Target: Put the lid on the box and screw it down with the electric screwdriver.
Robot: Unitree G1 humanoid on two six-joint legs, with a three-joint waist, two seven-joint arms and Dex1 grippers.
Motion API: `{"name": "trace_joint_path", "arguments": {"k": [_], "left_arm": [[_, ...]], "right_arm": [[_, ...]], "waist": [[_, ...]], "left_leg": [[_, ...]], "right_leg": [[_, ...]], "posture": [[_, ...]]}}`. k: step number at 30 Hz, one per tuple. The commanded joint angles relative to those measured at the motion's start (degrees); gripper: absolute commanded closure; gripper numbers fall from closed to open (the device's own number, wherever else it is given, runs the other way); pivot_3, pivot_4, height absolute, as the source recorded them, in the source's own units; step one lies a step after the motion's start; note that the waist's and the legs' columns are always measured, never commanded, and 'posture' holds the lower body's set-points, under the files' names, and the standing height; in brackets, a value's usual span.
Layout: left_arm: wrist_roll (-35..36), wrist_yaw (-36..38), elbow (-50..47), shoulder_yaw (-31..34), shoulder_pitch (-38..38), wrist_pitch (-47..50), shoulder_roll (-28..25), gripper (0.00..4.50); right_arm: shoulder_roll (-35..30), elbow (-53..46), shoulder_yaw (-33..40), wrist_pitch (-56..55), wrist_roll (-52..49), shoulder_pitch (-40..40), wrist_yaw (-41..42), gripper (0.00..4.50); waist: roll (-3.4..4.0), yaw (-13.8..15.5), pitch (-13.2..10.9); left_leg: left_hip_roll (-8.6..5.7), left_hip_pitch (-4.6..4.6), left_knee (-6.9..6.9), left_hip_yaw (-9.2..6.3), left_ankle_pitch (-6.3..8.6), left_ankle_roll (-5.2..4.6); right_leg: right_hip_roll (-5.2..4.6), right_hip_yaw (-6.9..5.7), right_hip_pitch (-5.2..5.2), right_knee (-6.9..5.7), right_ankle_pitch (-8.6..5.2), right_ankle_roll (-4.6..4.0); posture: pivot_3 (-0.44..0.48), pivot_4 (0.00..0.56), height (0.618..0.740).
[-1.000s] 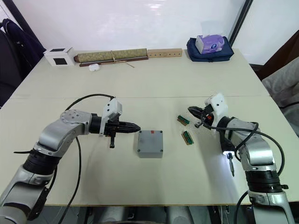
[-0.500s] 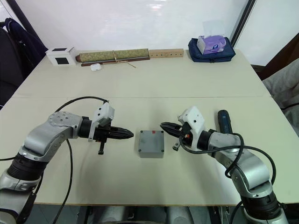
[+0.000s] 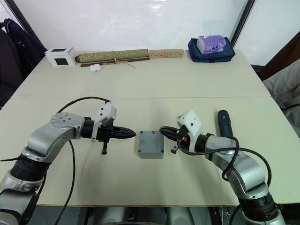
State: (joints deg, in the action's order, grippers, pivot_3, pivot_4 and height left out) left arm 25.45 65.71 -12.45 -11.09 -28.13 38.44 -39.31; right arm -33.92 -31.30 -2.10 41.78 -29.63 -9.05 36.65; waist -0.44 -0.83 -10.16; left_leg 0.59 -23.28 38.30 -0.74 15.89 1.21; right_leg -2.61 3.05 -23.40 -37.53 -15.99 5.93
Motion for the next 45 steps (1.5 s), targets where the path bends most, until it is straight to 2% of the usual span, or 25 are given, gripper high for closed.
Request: {"name": "trace_joint_path", "arguments": {"k": [1, 15, 18, 23, 26, 28, 31, 33, 36, 38, 39, 41, 43, 45], "left_arm": [[-0.2, -0.3, -0.5, 0.1, -1.2, -0.5, 0.1, 4.50], [-0.4, -0.6, -0.3, -0.2, -1.4, -0.7, 0.3, 4.50], [-0.5, -0.5, -0.2, -0.2, -1.6, -0.8, 0.3, 4.50], [-0.4, -0.5, 0.0, -0.1, -2.0, -0.8, 0.4, 4.50], [0.8, -1.0, -0.3, 0.8, -2.7, 0.0, 1.3, 4.50], [1.9, -1.2, -0.7, 1.6, -3.8, 0.8, 2.1, 4.50], [2.8, -1.2, -1.1, 1.9, -5.3, 0.9, 2.8, 4.50], [2.7, -0.9, -1.5, 1.5, -6.1, 0.4, 2.8, 4.50], [2.5, 0.2, -2.0, 1.0, -7.3, -0.5, 2.9, 4.50], [2.2, 1.9, -2.6, 0.0, -8.6, -1.8, 2.9, 4.50], [2.0, 2.6, -3.0, -0.6, -9.1, -2.3, 3.0, 4.50], [0.0, 5.2, -3.3, -2.8, -10.5, -5.5, 2.4, 4.50], [-1.5, 6.4, -3.4, -4.3, -11.0, -7.5, 2.1, 4.50], [-1.1, 6.9, -3.6, -4.5, -11.1, -7.6, 2.2, 4.50]], "right_arm": [[-0.2, 0.0, -0.1, -1.6, 0.6, -0.1, 0.5, 4.43], [-0.3, 1.4, -0.9, -3.0, 2.1, 0.2, 1.3, 4.43], [-0.3, 1.5, -0.9, -3.0, 2.2, 0.1, 1.4, 3.68], [-0.5, 1.2, 0.2, -1.8, 1.2, -0.3, 1.5, 1.67], [1.0, 0.6, 4.3, 1.3, -2.8, -1.5, -0.5, 1.67], [2.0, 0.6, 9.6, 6.0, -8.4, -3.6, -3.1, 1.67], [0.8, 0.9, 16.2, 12.6, -14.5, -6.8, -6.3, 1.67], [-1.7, 1.3, 20.7, 17.0, -18.3, -8.4, -7.4, 1.67], [-7.2, 3.4, 28.3, 24.1, -24.8, -10.9, -8.3, 0.94], [-16.4, 7.7, 30.4, 32.3, -26.2, -12.6, -6.6, 0.24], [-20.4, 9.9, 31.0, 36.1, -27.0, -13.2, -5.7, 0.06], [-27.4, 19.6, 29.1, 46.7, -24.5, -17.5, -7.2, 0.06], [-30.8, 26.7, 26.5, 50.4, -23.1, -19.4, -8.6, 0.06], [-36.0, 27.7, 20.5, 50.7, -23.5, -17.8, -6.1, 0.06]], "waist": [[0.00, 0.0, 0.0], [0.00, 0.0, 0.0], [0.00, 0.0, 0.0], [0.00, 0.0, 0.0], [0.00, 0.0, 0.0], [0.00, 0.0, 0.0], [0.00, 0.1, 0.0], [0.01, 0.1, 0.0], [0.05, 0.2, 0.0], [0.04, 0.2, 0.0], [0.04, 0.2, 0.0], [-0.02, 0.1, 0.0], [-0.03, 0.0, 0.0], [-0.01, -0.1, 0.0]], "left_leg": [[0.00, 0.00, 0.00, 0.00, 0.00, 0.00], [0.00, 0.00, 0.00, 0.01, 0.00, 0.00], [0.00, 0.00, 0.00, 0.00, 0.00, 0.00], [0.00, 0.00, 0.00, 0.00, 0.00, 0.00], [0.00, 0.00, 0.00, 0.00, 0.00, 0.00], [0.00, 0.00, 0.00, -0.01, 0.00, 0.00], [0.04, -0.01, 0.01, -0.04, 0.00, 0.00], [0.03, -0.01, 0.00, -0.05, 0.00, 0.00], [0.01, -0.04, -0.01, -0.05, 0.00, 0.00], [0.01, -0.04, 0.00, -0.01, 0.00, 0.00], [0.00, -0.04, 0.00, 0.04, 0.00, 0.00], [0.00, -0.04, -0.01, 0.17, 0.00, 0.00], [0.00, -0.01, -0.05, 0.24, 0.00, -0.01], [0.01, 0.02, -0.07, 0.27, 0.00, -0.01]], "right_leg": [[0.00, 0.00, 0.00, 0.00, 0.00, 0.00], [0.00, 0.00, 0.00, 0.00, 0.00, 0.00], [0.00, 0.00, 0.00, 0.00, 0.00, 0.00], [0.00, 0.00, 0.00, 0.00, 0.00, 0.00], [0.00, 0.00, 0.00, 0.00, 0.00, 0.00], [0.00, 0.00, 0.00, 0.00, 0.00, 0.00], [-0.03, 0.00, 0.01, -0.01, 0.01, 0.00], [-0.03, 0.00, 0.01, 0.00, 0.00, 0.00], [-0.04, -0.01, -0.01, 0.01, 0.00, 0.00], [-0.10, 0.00, 0.02, 0.03, 0.00, 0.00], [-0.11, 0.00, 0.02, 0.03, 0.00, 0.00], [-0.10, -0.01, 0.02, 0.07, 0.00, 0.00], [-0.08, 0.03, 0.03, 0.09, 0.00, -0.02], [-0.02, 0.05, 0.04, 0.11, 0.00, -0.03]], "posture": [[0.000, 0.150, 0.740], [0.000, 0.150, 0.740], [0.000, 0.150, 0.740], [0.000, 0.150, 0.740], [0.000, 0.150, 0.740], [0.000, 0.150, 0.740], [0.000, 0.150, 0.740], [0.000, 0.150, 0.740], [0.000, 0.150, 0.740], [0.000, 0.150, 0.740], [0.000, 0.150, 0.740], [0.000, 0.150, 0.740], [0.000, 0.150, 0.740], [0.000, 0.150, 0.740]]}}
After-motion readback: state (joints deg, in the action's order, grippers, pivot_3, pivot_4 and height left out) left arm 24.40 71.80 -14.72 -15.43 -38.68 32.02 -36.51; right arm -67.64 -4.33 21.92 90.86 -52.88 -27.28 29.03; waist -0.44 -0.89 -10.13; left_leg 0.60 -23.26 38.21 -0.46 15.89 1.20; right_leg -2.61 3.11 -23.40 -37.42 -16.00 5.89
